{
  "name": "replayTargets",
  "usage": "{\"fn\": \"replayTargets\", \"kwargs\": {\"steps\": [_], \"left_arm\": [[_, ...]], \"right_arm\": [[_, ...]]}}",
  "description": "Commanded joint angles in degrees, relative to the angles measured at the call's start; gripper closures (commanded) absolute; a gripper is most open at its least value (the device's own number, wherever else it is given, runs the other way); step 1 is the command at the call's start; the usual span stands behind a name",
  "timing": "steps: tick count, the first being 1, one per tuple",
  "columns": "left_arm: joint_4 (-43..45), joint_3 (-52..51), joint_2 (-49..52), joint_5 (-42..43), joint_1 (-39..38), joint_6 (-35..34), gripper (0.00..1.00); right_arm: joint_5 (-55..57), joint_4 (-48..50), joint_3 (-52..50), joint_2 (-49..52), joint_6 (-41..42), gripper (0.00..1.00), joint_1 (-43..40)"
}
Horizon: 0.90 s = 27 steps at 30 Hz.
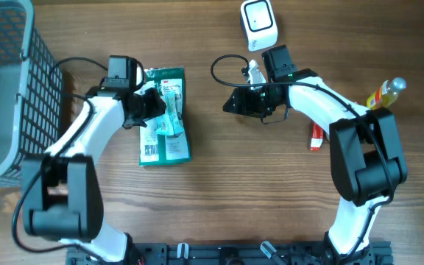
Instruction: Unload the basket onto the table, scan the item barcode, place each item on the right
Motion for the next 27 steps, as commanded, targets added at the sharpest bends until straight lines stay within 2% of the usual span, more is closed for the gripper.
{"fn": "replayTargets", "kwargs": {"steps": [1, 4, 8, 10, 14, 17, 19, 21, 24, 27], "left_arm": [[1.53, 0.33, 4.07, 1.09, -0.02, -0.35, 0.59], [2.58, 0.33, 6.51, 1.27, -0.11, -0.35, 0.6], [2.93, 0.33, 7.02, 1.29, -0.11, -0.35, 0.76], [3.15, 0.37, 6.97, 1.27, -0.11, -0.07, 0.96], [3.54, 1.42, 2.71, 2.23, 0.44, 0.11, 0.96], [3.54, 1.42, -2.47, 10.62, 0.44, 0.09, 0.96], [3.58, 1.42, -4.7, 19.1, 0.44, 0.07, 0.96], [2.6, 1.42, -4.87, 25.46, 0.15, 0.09, 0.96], [-0.09, 1.42, -4.87, 26.43, -1.51, 0.11, 0.96], [-0.13, 1.42, -4.87, 26.38, -4.46, 0.09, 0.96]], "right_arm": [[0.76, 0.07, 0.57, -1.46, -1.16, 0.44, 0.35], [0.74, 0.04, 0.57, -1.46, -1.14, 0.45, 0.35], [0.74, 0.02, 0.57, -1.46, -1.14, 0.44, 0.35], [0.74, 0.04, 0.57, -1.46, -1.16, 0.44, 0.35], [0.7, -0.02, 0.57, -1.46, -1.11, 0.48, 0.35], [-1.86, 0.2, 0.57, -1.51, -1.14, 0.52, -0.11], [-7.21, 0.13, 0.57, -1.79, -1.42, 0.52, -0.74], [-17.75, 0.13, 0.57, -1.92, -5.44, 0.52, -1.49], [-31.95, 0.94, 0.57, -1.92, -8.7, 0.5, -1.79], [-36.0, 3.39, 0.57, -1.92, -8.7, 0.47, -1.25]]}}
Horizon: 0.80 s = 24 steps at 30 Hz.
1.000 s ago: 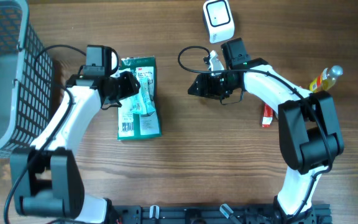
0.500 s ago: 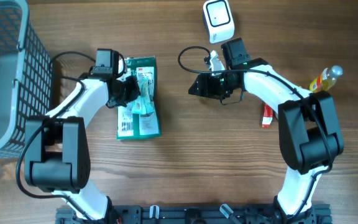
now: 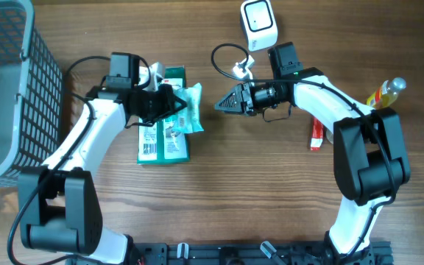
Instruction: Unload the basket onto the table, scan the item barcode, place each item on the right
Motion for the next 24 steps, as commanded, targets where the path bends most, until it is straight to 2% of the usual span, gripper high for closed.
{"fn": "replayTargets", "kwargs": {"steps": [1, 3, 7, 9, 12, 14, 17, 20, 24], "left_arm": [[0.09, 0.83, -0.83, 2.67, -3.54, 0.48, 0.96], [0.13, 0.83, -0.83, 0.72, -5.25, 0.46, 0.96], [0.24, 0.83, -0.83, 0.46, -6.71, 0.46, 0.96], [0.22, 0.83, -0.83, 0.5, -6.93, 0.48, 0.96], [0.22, 0.81, -0.83, 0.44, -7.67, 0.48, 0.96], [0.24, 0.31, -0.81, -4.81, -10.25, 0.44, 0.96], [1.01, -0.26, 0.31, -10.95, -13.49, -1.88, 0.96], [7.93, -1.33, 4.44, -12.04, -17.38, -5.81, 0.96], [12.37, -1.33, 9.42, -12.07, -18.67, -7.08, 0.96]], "right_arm": [[-8.31, 1.4, 0.57, -1.7, -2.23, 0.47, 1.05], [-8.28, 2.71, 0.57, -1.7, -2.19, 0.47, 2.38], [-0.79, 3.45, 0.57, -1.68, -1.99, 0.5, 3.85], [7.48, 3.34, 0.57, -1.68, 0.24, 0.56, 3.91], [17.46, 1.01, 0.57, -1.68, 2.51, 0.55, 3.65], [23.1, -1.64, 0.57, -1.68, 2.45, 0.54, 1.84], [23.04, -4.0, 0.57, -1.68, 2.36, 0.51, -0.94], [23.1, -7.1, 0.57, -1.68, 0.72, 0.5, -2.82], [23.06, -8.28, 0.57, -1.68, 0.81, 0.53, -2.86]]}}
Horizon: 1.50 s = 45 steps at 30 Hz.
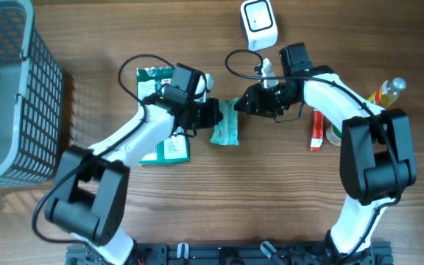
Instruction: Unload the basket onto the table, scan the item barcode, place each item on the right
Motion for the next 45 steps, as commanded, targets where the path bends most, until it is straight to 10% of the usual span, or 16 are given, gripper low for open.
{"fn": "replayTargets", "kwargs": {"steps": [1, 3, 5, 8, 10, 12, 36, 45], "left_arm": [[2.32, -0.68, 3.98, -0.76, -0.63, -2.51, 0.96], [2.82, -0.68, 5.62, -1.2, -0.63, -2.49, 0.96], [3.08, -0.22, 5.2, -3.08, 0.22, -2.45, 0.62], [1.9, 1.81, 2.01, -0.24, 3.37, -2.47, 0.53], [1.36, 1.92, -1.05, 4.59, 5.07, -2.45, 0.62], [-0.39, 1.92, -1.44, 11.02, 5.29, -0.24, 0.96], [-6.43, 1.9, 11.19, 0.74, 4.26, 5.25, 0.96], [-9.92, 1.95, 3.32, -0.72, 6.34, 5.11, 0.96]], "right_arm": [[0.92, -0.68, 0.52, -0.96, -1.16, 0.54, 0.35], [0.9, -0.9, 0.52, -0.96, -1.14, 0.57, 0.35], [0.7, -0.79, 0.52, -0.96, -1.14, 0.6, 0.35], [0.7, -0.33, 0.52, -0.96, -1.11, 0.61, 0.35], [0.63, -0.35, 0.52, -0.96, -1.09, 0.82, 0.37], [-2.03, -0.22, 0.52, -0.96, -1.03, 0.94, 0.46], [2.43, 13.16, 0.52, 11.85, 3.54, 0.95, 5.44], [-6.78, 14.47, 0.55, -0.63, 3.54, 0.92, 4.63]]}}
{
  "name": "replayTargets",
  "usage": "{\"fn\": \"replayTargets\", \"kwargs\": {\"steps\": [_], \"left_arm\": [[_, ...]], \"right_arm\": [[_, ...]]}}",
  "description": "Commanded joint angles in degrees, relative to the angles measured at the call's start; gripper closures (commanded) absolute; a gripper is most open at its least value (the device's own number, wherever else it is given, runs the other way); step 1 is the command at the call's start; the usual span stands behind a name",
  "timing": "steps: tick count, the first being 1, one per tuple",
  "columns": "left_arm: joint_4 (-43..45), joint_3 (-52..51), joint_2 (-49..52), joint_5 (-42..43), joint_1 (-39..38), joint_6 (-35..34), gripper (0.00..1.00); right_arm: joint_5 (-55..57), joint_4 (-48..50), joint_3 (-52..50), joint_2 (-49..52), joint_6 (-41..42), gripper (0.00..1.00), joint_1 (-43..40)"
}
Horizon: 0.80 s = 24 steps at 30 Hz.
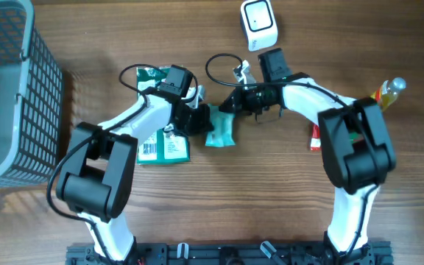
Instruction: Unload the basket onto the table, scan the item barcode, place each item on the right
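A teal packet (221, 131) is near the table's middle, and my left gripper (199, 119) is shut on its left edge. From the right, my right gripper (229, 105) reaches to the packet's upper edge, touching or just above it. Its jaws are dark and foreshortened, so their state is unclear. A white scanner (258, 22) sits at the far edge, beyond the right wrist. No barcode on the packet can be made out from overhead.
A green boxed pack with a white label (164, 146) lies under the left forearm. A grey mesh basket (6, 88) fills the left side. A yellow bottle (387, 92) and a red tube (316, 137) lie at the right, beside the right arm.
The packet and my left gripper sit slightly lower and to the left. My right gripper has shifted left, from just right of the packet to its upper edge.
My left gripper was down on the teal packet, which lay on the green pack. Then it held the packet lifted off the pack. Later the packet was at mid-table, close to the right gripper. Now the right gripper is at the packet's top edge.
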Motion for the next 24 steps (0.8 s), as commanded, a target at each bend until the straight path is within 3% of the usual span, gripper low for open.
{"fn": "replayTargets", "kwargs": {"steps": [1, 4, 10, 13, 18, 24], "left_arm": [[-0.85, -0.87, -7.98, -4.81, 1.9, 0.63, 0.96], [-2.23, -0.9, -12.66, -3.67, 1.14, 0.68, 0.96], [-6.23, -0.92, -8.9, -2.03, -1.07, 0.96, 0.96], [-5.79, -0.92, -5.73, 9.29, -1.4, 7.04, 0.96], [-5.77, -0.92, -4.87, 18.69, -1.31, 11.67, 0.96], [-4.15, -0.92, -3.89, 17.88, -1.33, 12.92, 0.96]], "right_arm": [[-1.05, -1.03, 0.22, -7.91, 0.09, 0.94, -0.35], [-0.94, -4.35, 0.2, -8.39, -0.07, 0.95, -0.11], [2.43, -4.76, 0.2, -8.17, 0.04, 0.96, 1.25], [8.13, -4.81, 0.2, -8.17, 1.68, 0.96, 3.63], [10.91, -4.96, 0.2, -7.23, 3.48, 0.96, 4.48], [9.38, -3.65, 0.2, -3.1, 2.82, 0.96, 5.09]]}}
